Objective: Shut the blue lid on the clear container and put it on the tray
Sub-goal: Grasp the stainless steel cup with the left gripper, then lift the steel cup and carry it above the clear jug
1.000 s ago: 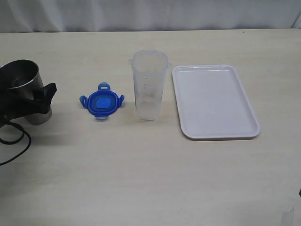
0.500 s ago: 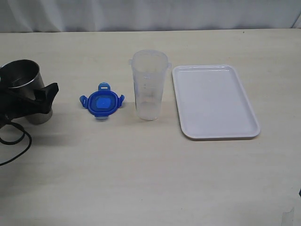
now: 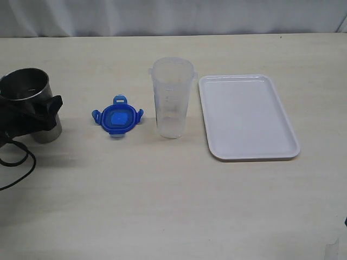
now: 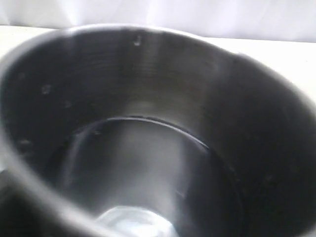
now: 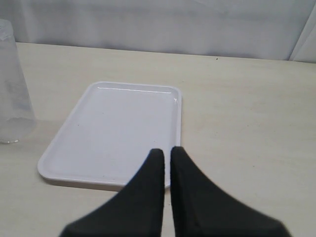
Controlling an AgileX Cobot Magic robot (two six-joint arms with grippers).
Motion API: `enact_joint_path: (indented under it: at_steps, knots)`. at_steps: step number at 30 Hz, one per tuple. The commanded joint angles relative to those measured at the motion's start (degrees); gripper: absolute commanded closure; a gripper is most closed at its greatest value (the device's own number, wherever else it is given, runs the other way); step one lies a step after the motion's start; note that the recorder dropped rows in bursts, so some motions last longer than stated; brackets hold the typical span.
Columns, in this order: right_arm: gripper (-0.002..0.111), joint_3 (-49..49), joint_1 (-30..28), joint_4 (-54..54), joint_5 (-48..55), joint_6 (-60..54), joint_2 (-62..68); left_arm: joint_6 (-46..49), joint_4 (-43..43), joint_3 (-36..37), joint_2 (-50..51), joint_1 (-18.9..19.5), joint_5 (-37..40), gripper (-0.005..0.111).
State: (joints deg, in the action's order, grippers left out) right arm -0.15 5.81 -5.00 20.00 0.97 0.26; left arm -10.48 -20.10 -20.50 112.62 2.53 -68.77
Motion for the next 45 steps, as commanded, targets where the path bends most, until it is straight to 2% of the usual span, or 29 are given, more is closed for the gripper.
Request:
enact_joint_path:
  at_steps: [1,6,16,22,32,35,37,40,45]
  knots:
    - [0.104,0.1,-0.3,0.0,-0.1,-0.3,-0.3,0.0,-0.5,-0.3,0.1,0.0,2.1,0.060]
    - [0.104,0.1,-0.3,0.0,-0.1,-0.3,-0.3,-0.2,-4.5,-0.3,0.1,0.0,3.5,0.107]
    - [0.104,0.1,-0.3,0.0,-0.1,-0.3,-0.3,-0.1,-6.1,-0.3,0.1,0.0,-1.2,0.107]
    - [0.104,0.1,-0.3,0.0,-0.1,-0.3,-0.3,-0.2,-6.1,-0.4,-0.3,0.0,-1.2,0.107]
    - [0.104,0.1,-0.3,0.0,-0.1,-0.3,-0.3,-1.5,-5.6,-2.7,-10.4,0.0,-1.2,0.107]
    - [0.104,0.1,-0.3,0.0,-0.1,-0.3,-0.3,-2.8,-6.0,-6.3,-12.0,-0.3,3.2,0.107]
    - [0.104,0.1,-0.3,0.0,-0.1,-0.3,-0.3,-4.0,-6.3,-9.3,-12.3,-1.3,7.7,0.107]
    - [0.104,0.1,-0.3,0.0,-0.1,-0.3,-0.3,-4.7,-6.3,-15.9,-12.4,-5.4,16.3,0.107]
    - [0.104,0.1,-0.3,0.0,-0.1,-0.3,-0.3,-6.8,-6.0,-23.5,-12.4,-11.6,20.5,0.107]
